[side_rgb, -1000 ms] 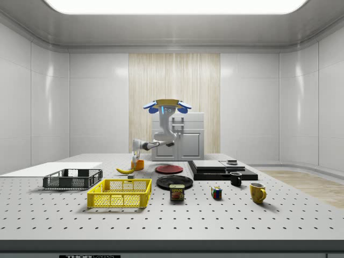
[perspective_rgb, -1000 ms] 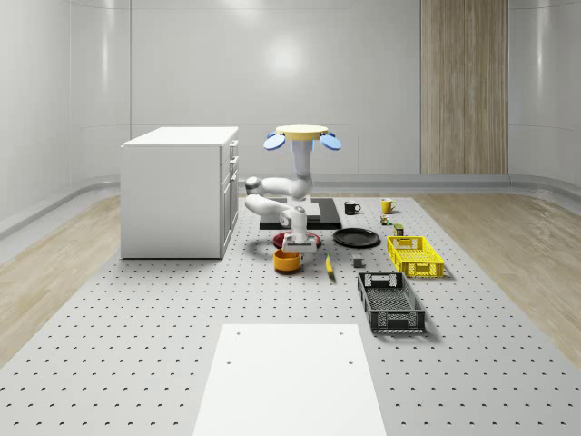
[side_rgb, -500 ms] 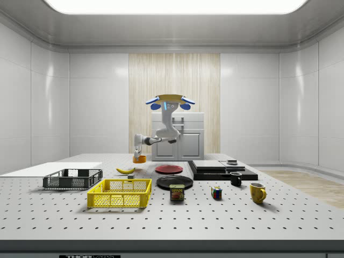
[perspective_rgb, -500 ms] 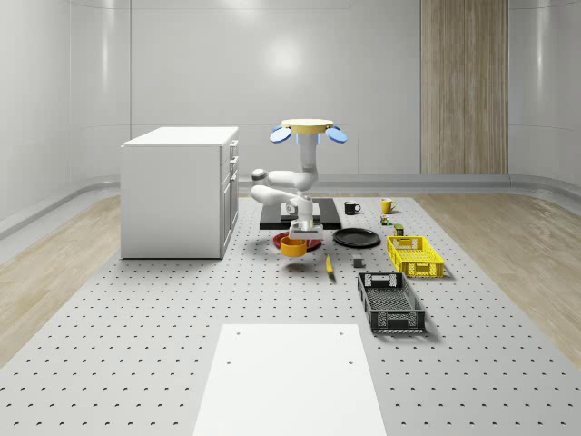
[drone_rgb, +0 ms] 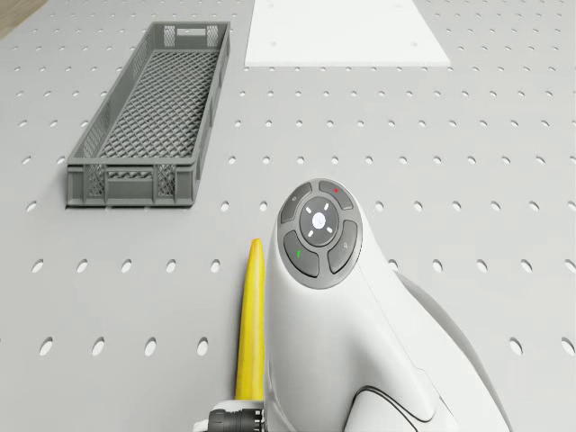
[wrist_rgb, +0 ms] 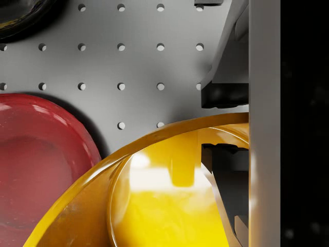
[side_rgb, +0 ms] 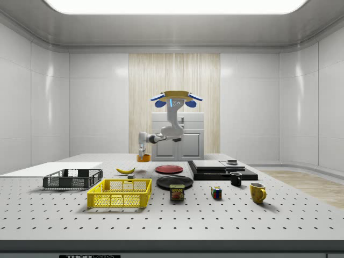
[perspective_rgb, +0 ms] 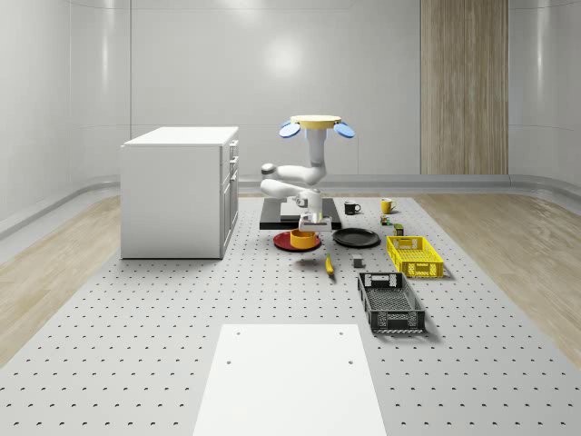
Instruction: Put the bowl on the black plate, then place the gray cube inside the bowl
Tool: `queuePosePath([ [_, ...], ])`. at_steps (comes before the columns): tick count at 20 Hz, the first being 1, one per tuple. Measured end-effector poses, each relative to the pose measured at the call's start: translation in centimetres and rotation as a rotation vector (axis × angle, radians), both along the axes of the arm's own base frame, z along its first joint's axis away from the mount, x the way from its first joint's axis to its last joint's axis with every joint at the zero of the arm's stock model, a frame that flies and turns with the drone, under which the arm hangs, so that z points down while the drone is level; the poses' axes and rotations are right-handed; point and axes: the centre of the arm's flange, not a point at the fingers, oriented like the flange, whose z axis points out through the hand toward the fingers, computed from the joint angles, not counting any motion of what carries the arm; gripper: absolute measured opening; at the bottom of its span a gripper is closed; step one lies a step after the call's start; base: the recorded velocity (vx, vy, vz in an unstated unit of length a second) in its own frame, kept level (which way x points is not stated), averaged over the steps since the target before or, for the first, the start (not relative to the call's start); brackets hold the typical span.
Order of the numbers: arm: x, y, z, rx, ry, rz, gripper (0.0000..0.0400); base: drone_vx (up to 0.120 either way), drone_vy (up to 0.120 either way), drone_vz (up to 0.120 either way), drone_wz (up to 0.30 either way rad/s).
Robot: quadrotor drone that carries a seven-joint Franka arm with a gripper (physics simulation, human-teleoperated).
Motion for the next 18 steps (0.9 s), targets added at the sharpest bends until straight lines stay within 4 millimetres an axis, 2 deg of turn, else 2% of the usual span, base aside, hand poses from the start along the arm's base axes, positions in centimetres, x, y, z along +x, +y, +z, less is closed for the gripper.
queuePosePath([
  [18,0.00,0.00,-0.02,0.000,0.000,0.000,0.0100,-0.120,0.120,0.000,0.000],
])
